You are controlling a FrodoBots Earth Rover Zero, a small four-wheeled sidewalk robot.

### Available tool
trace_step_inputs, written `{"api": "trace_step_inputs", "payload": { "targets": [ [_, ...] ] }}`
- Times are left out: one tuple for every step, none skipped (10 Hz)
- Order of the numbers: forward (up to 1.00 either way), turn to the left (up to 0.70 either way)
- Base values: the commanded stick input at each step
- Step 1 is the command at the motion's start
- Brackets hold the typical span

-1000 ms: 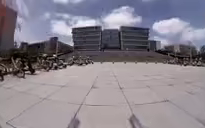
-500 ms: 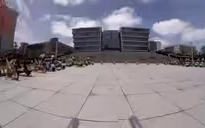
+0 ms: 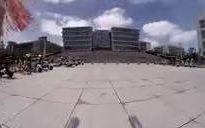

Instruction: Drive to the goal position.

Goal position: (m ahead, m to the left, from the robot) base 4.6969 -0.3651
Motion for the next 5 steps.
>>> {"api": "trace_step_inputs", "payload": {
  "targets": [
    [0.70, 0.00],
    [0.70, 0.00],
    [0.70, 0.00],
    [0.70, 0.00],
    [0.70, 0.00]
  ]
}}
